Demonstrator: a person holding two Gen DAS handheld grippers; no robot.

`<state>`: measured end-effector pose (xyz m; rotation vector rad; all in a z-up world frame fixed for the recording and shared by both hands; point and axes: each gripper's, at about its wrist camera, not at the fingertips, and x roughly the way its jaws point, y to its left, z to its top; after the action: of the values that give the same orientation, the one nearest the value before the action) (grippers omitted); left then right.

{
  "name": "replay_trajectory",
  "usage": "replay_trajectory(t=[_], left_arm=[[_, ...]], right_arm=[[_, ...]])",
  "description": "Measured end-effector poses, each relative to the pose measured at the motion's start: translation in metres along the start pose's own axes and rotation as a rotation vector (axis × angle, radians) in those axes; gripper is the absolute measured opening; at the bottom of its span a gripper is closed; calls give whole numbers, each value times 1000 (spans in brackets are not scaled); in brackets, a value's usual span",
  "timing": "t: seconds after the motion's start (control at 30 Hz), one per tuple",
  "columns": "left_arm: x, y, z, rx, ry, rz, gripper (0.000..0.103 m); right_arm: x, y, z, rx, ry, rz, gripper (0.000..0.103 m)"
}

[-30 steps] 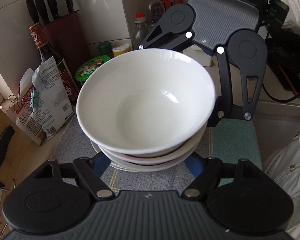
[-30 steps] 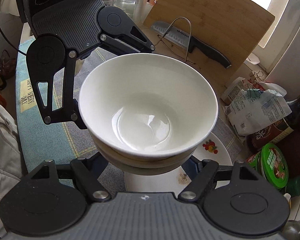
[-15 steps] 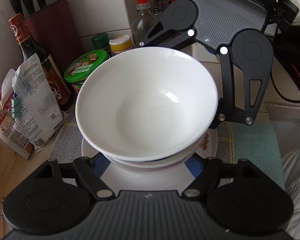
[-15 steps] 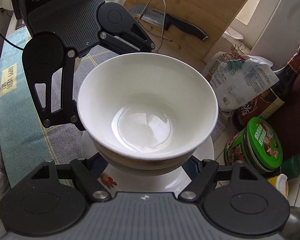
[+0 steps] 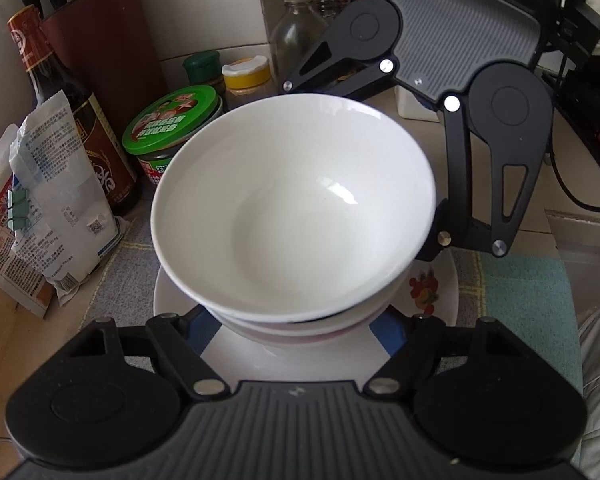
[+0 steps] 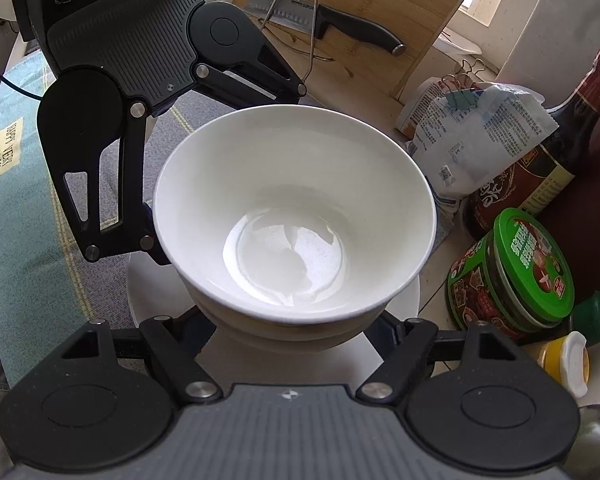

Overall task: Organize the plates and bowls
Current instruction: 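Lower the bowl stack onto the flower-printed plates with both grippers, then open both grippers and withdraw them from the bowl stack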

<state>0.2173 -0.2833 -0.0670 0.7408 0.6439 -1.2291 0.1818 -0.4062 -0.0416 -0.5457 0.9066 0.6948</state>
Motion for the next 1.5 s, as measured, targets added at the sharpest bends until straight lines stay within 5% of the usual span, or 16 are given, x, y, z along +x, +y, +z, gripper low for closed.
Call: replay_trajectory(t=[0.3, 0.57, 0.7, 0.83, 1.0, 1.2, 1.5], left_arm=[[-2, 0, -2, -34, -13, 25, 81], [-17, -14, -8, -51, -57, 88, 94], [-42, -26, -23, -105, -124, 148, 95], [-84, -35, -43, -247, -284, 208, 101], [-126, -44, -59, -396, -408, 259, 102], [-156, -63, -64, -489, -301, 410, 102], [-189, -75, -83, -618, -281, 392, 102]], right_arm=[[-3, 3, -2, 6, -9, -16, 84], [-4, 11, -5, -8, -14, -40, 99], [-12, 20, -2, 16, -8, -77, 103], [-26, 40, 4, 57, 22, -196, 103], [-41, 67, 18, 318, 74, -370, 103], [-62, 102, 29, 702, 69, -507, 103], [-94, 167, 35, 973, -76, -644, 103]])
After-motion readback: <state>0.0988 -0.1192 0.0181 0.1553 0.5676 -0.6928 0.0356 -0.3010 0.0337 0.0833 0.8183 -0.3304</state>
